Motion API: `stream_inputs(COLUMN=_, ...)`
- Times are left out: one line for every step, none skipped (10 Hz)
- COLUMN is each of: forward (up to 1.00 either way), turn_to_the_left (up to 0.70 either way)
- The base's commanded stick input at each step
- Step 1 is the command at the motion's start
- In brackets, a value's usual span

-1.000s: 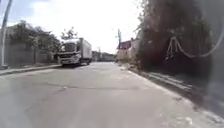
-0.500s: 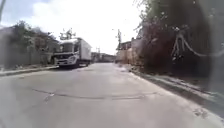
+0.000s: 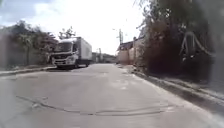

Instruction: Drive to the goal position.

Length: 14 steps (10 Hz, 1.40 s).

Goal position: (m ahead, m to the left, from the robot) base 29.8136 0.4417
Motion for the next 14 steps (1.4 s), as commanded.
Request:
stream_inputs(forward=1.00, turn_to_the_left=0.00)
stream_inputs(forward=1.00, turn_to_the_left=-0.04)
stream_inputs(forward=1.00, turn_to_the_left=-0.24)
stream_inputs(forward=1.00, turn_to_the_left=-0.35)
stream_inputs(forward=1.00, turn_to_the_left=-0.21)
stream_inputs(forward=1.00, turn_to_the_left=-0.06)
stream_inputs(forward=1.00, turn_to_the_left=-0.03)
stream_inputs(forward=1.00, turn_to_the_left=-0.03)
stream_inputs(forward=1.00, turn_to_the_left=-0.03)
stream_inputs(forward=1.00, turn_to_the_left=-0.03)
stream_inputs(forward=1.00, turn_to_the_left=-0.03)
stream_inputs(forward=1.00, turn_to_the_left=-0.02)
stream_inputs(forward=1.00, turn_to_the_left=-0.02)
stream_inputs(forward=1.00, turn_to_the_left=0.00)
